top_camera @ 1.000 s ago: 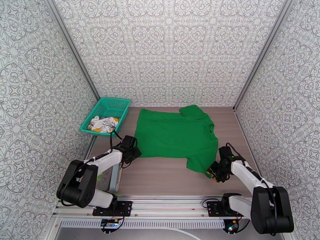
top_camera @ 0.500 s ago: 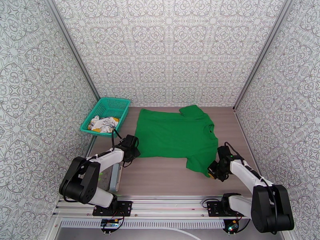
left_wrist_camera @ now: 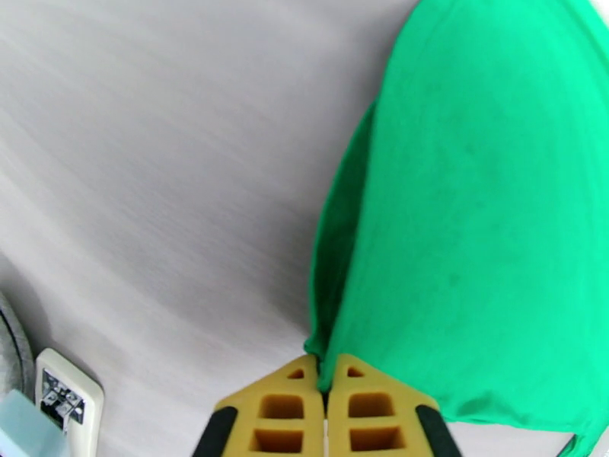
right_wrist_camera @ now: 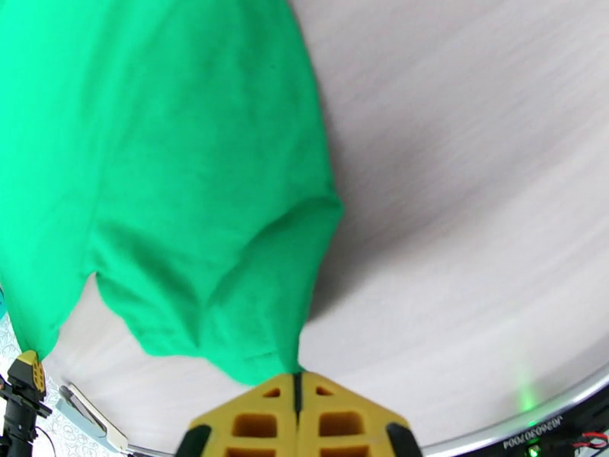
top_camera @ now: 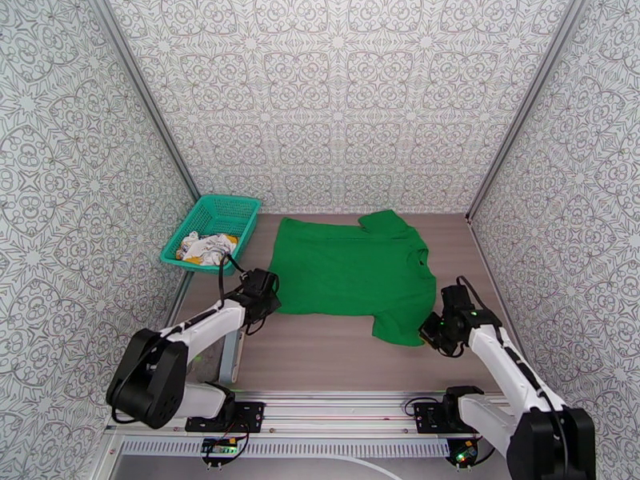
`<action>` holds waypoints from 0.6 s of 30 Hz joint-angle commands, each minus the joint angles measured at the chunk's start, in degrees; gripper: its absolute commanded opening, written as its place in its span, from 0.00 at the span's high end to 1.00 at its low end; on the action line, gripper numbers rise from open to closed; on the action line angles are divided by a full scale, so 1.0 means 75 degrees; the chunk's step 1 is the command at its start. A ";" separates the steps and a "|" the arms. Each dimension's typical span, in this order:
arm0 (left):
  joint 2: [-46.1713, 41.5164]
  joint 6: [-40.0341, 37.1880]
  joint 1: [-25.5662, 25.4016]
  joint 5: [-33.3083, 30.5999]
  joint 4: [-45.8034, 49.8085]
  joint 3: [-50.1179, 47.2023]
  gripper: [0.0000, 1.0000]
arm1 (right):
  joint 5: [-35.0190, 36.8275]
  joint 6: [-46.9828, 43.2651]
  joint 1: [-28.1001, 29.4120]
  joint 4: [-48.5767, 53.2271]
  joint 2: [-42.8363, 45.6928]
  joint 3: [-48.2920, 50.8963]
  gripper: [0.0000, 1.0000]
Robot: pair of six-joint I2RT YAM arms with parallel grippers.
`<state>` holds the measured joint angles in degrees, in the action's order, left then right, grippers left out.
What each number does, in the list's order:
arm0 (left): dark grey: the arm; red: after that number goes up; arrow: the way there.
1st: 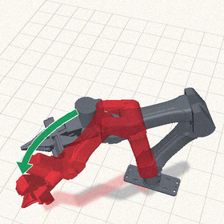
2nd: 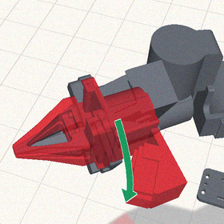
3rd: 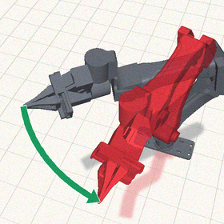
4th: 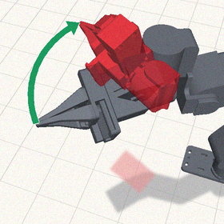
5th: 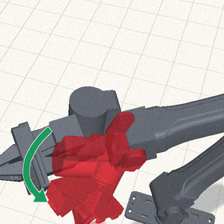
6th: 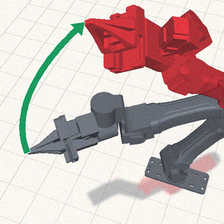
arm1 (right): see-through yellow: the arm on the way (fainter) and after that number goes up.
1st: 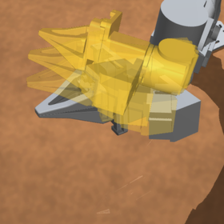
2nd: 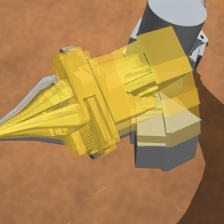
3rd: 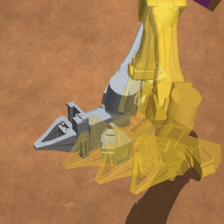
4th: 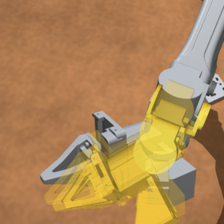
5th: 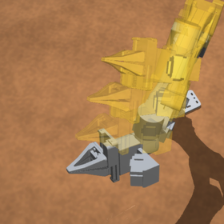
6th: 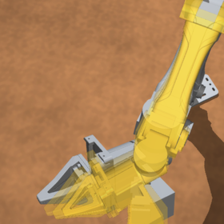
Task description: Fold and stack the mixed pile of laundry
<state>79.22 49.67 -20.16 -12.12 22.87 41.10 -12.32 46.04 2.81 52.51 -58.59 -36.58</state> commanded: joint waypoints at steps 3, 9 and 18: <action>-0.0520 -0.0238 -0.0092 -0.0312 0.0481 -0.0005 1.00 | 0.0292 -0.0271 0.0059 0.1209 0.0500 -0.0425 1.00; -0.0938 -0.0283 -0.0157 -0.0374 0.0913 -0.0048 1.00 | 0.0371 -0.0378 0.0059 0.1881 0.0927 -0.0488 1.00; -0.1740 -0.0283 -0.0296 -0.0388 0.1431 -0.0368 1.00 | 0.0405 -0.0361 0.0059 0.3026 0.1793 -0.0807 1.00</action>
<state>67.53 48.82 -21.45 -13.80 30.37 39.40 -10.26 44.07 2.92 70.43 -46.02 -40.73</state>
